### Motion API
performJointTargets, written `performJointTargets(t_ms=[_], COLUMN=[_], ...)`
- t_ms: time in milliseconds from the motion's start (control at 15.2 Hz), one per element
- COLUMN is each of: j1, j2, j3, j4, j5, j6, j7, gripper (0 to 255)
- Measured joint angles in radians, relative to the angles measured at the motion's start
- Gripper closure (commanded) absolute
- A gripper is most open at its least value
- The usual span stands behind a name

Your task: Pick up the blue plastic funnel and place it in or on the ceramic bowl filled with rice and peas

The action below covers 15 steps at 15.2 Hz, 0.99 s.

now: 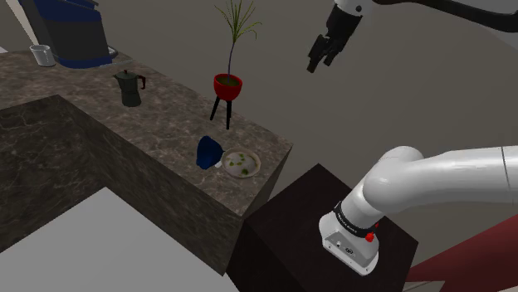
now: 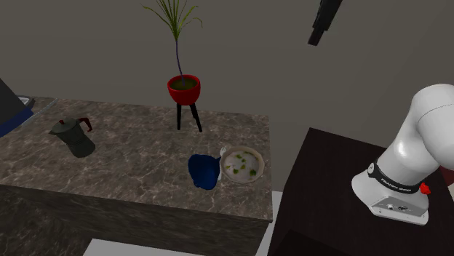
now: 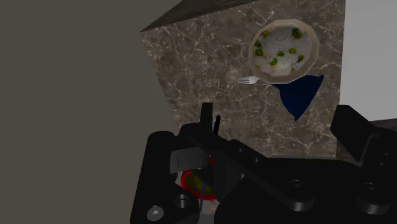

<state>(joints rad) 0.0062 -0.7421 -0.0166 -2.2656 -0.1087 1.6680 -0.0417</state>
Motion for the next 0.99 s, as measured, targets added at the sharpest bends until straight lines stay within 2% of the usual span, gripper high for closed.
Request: performJointTargets(t_ms=[264,990], j1=[0.01,0.052], j2=[0.072,0.476], j3=[0.012,0.073], j4=[0.02,0.153], j5=[-0.003,-0.045], j6=[0.028,0.165], j7=[-0.004,-0.02], gripper=[0,0])
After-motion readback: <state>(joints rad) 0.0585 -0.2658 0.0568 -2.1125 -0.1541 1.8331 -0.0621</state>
